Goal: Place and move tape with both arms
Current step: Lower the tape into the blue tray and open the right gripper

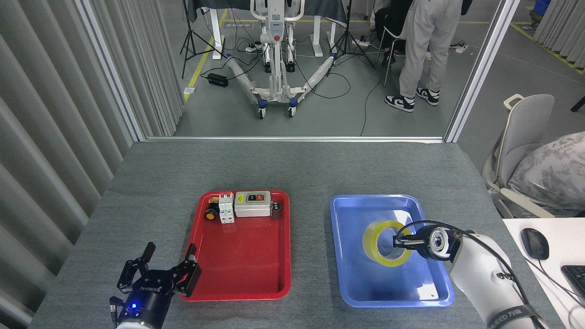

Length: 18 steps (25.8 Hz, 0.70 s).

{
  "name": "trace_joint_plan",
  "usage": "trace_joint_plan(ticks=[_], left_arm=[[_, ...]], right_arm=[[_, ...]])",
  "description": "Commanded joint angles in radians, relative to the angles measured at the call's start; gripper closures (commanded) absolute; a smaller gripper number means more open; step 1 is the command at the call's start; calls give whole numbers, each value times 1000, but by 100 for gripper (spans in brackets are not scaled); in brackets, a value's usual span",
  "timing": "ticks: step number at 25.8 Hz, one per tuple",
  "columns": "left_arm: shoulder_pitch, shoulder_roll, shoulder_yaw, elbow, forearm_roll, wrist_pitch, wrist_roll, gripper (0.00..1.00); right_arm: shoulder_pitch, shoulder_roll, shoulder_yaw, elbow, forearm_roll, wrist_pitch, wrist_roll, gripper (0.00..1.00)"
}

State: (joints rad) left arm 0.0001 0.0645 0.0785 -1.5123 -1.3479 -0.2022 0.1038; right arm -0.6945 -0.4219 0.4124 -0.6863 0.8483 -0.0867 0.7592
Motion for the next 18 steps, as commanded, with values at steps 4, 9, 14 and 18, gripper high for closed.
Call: trace_joint_plan(ticks=[4,9,14,18], left_arm=[[-2,-43,-8,-6,-2,-5,-7,1],[-19,-40,-9,-5,1,-11,-10,1],[-23,-45,-11,-3,4,-14,-10,1],[-23,-46,-13,1,4,-14,-10,1]], right_arm=[[1,3,0,1,2,2,-1,70],[10,2,0,1,3,2,-1,67],[13,0,0,1,5,4,-1,65],[15,-3,0,1,6,2,-11,58]])
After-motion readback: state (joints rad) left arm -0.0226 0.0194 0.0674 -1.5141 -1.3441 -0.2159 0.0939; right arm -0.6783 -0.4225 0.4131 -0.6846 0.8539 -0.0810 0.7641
